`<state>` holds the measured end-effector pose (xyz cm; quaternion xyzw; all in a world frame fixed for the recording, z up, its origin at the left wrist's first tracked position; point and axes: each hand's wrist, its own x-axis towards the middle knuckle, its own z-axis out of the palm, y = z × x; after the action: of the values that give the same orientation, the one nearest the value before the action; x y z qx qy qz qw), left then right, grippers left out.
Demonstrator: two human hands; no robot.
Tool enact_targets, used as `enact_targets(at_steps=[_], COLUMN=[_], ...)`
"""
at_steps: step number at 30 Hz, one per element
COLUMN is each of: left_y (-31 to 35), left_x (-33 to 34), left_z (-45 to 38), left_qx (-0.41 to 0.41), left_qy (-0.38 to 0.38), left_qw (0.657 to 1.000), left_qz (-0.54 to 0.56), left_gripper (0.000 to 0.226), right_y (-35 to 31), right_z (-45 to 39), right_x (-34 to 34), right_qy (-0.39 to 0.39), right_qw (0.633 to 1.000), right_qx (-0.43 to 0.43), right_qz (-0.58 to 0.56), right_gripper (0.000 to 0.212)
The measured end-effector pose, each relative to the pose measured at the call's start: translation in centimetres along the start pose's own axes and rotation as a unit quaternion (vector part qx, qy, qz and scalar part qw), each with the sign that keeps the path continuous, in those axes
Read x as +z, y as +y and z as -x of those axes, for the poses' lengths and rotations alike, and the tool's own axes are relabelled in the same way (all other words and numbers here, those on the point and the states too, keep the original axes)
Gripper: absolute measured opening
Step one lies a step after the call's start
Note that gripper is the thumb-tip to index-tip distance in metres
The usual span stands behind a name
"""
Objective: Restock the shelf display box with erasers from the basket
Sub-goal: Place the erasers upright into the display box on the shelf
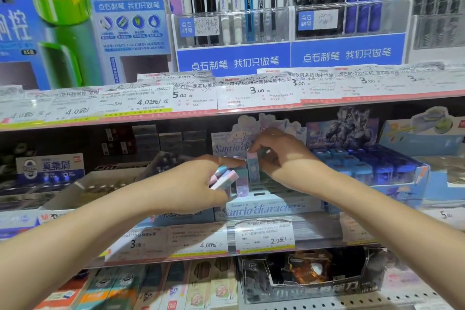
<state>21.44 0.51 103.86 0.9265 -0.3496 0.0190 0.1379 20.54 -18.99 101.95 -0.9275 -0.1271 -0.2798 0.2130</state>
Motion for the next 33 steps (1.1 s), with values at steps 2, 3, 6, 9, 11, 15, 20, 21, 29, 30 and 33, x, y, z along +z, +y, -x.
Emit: enact_targets(at_steps=[2,3,6,9,11,15,20,21,29,30,33], left_y=[-0.3,-0.3,-0.2,-0.1,-0.1,0.4,1.1,1.2,0.8,0.7,0.8], left_x=[0.2,0.2,0.2,0.4,0.7,0.8,1.1,1.2,1.1,1.2,1.3], left_z=[-0.1,-0.1,0.1,0.4,0.5,0.9,1.0,1.0,1.5,1.6,1.7], left_qx=[0.004,0.003,-0.008,-0.006,0.01,0.033,0.054,0.054,0.039,0.035,0.017], left_qy=[-0.008,-0.012,-0.008,0.045,0.077,0.078,0.035,0.029,0.014,0.014,0.029], left_qw=[1.0,1.0,0.998,0.988,0.973,0.946,0.934,0.931,0.919,0.914,0.898], left_qz=[0.007,0.022,0.062,0.148,0.22,0.314,0.351,0.359,0.391,0.404,0.438], left_gripper=[0.028,0.025,0.024,0.03,0.028,0.027,0.028,0.03,0.036,0.031,0.026], right_y=[0.0,0.0,-0.3,-0.7,-1.1,-4.0,-5.8,-5.7,-4.4,-4.1,-3.6], right_z=[0.0,0.0,0.0,0.3,0.9,2.4,2.9,3.0,2.7,2.7,2.8], right_x=[-0.3,-0.4,-0.7,-1.4,-1.7,-2.1,-2.1,-2.1,-3.5,-3.6,-3.8], right_qy=[-0.007,-0.021,-0.053,-0.067,0.006,0.047,-0.005,-0.009,0.001,0.012,0.024], right_qw=[0.999,0.999,0.997,0.994,0.999,0.969,0.932,0.927,0.915,0.913,0.911], right_qx=[-0.003,0.003,0.013,0.003,-0.009,0.011,0.015,0.02,0.042,0.046,0.057], right_qz=[0.035,0.044,0.054,0.083,0.042,-0.244,-0.363,-0.375,-0.402,-0.406,-0.407], right_gripper=[0.027,0.029,0.032,0.037,0.036,0.014,0.009,0.009,0.005,0.006,0.009])
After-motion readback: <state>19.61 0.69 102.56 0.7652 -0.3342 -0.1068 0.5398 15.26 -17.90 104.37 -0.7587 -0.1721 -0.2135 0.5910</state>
